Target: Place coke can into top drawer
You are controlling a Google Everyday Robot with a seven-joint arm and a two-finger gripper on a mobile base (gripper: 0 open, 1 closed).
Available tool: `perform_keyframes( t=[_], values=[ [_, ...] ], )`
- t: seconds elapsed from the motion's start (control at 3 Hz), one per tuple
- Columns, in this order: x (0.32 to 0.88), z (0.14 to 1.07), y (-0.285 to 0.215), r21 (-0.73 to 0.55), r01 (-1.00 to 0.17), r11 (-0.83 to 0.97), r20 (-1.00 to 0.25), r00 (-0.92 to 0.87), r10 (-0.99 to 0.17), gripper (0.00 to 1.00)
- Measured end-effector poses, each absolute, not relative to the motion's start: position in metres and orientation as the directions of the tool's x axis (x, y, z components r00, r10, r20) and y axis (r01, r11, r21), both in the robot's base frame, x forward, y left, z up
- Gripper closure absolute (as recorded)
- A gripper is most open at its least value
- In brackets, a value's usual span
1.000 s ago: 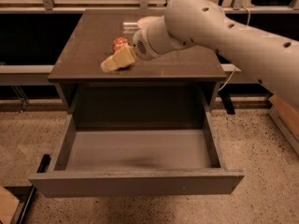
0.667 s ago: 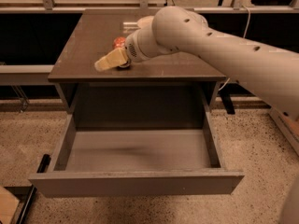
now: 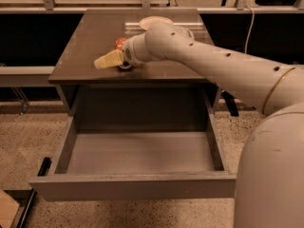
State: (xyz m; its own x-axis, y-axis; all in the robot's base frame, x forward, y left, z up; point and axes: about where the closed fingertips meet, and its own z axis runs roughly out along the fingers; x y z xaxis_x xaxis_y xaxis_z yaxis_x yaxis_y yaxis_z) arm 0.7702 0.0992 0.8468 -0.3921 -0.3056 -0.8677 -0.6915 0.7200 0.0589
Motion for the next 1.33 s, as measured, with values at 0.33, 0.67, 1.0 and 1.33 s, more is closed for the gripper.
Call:
perform_keyframes(
  t=[0.33,0.67,1.0,1.33],
  values=[
    [0.787,0.839,0.105,0.074,-0.675,0.734,-0.877,-0.395,-0.274,0.19],
    [0.789,0.836,0.105,0.068,-0.669,0.74,-0.876,-0.395,-0.277,0.41],
    [0.778,0.847,0.099,0.082,-0.679,0.73,-0.874,-0.401,-0.274,0.66],
    [0.749,0.871,0.081,0.078,-0.713,0.697,-0.876,-0.383,-0.294,0.89]
  ],
)
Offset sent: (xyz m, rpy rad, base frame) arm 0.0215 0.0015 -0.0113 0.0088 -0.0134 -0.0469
